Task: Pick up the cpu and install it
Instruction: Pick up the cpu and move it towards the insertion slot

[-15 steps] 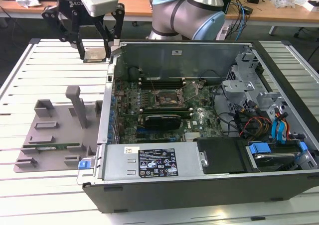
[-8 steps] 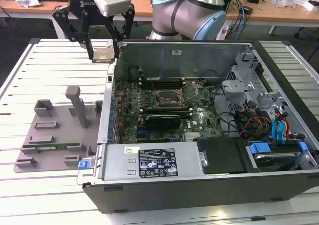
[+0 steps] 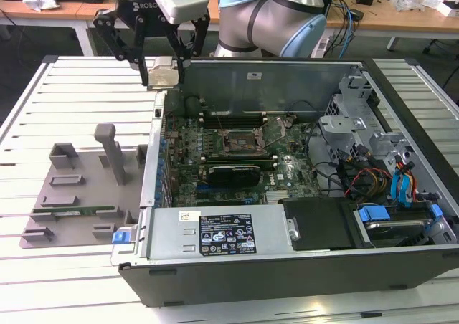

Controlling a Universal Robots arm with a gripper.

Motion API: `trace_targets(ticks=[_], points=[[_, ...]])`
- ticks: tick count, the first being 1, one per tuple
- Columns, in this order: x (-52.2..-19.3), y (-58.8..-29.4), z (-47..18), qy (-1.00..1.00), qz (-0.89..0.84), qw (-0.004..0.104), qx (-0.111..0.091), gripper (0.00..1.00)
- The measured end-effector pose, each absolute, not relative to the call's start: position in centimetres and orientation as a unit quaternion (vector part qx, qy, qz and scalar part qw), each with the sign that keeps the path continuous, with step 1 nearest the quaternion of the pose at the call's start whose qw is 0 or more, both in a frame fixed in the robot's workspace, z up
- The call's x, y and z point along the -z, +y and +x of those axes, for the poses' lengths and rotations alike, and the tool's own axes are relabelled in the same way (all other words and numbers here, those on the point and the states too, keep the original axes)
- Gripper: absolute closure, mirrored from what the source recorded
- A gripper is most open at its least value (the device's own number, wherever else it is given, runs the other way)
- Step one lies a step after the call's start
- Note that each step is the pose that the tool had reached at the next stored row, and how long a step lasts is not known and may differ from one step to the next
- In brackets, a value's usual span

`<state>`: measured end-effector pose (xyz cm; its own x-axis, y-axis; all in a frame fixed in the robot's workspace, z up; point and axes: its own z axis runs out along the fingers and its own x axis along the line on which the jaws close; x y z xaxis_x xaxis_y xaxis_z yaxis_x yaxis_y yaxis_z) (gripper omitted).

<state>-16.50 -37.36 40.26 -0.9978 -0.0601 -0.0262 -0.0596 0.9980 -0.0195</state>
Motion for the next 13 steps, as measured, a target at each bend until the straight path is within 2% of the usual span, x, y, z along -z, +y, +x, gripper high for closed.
trace_targets(ticks=[13], points=[[-40.2,-37.3,-14.6,0.999,-0.03,0.013,0.011,0.45]])
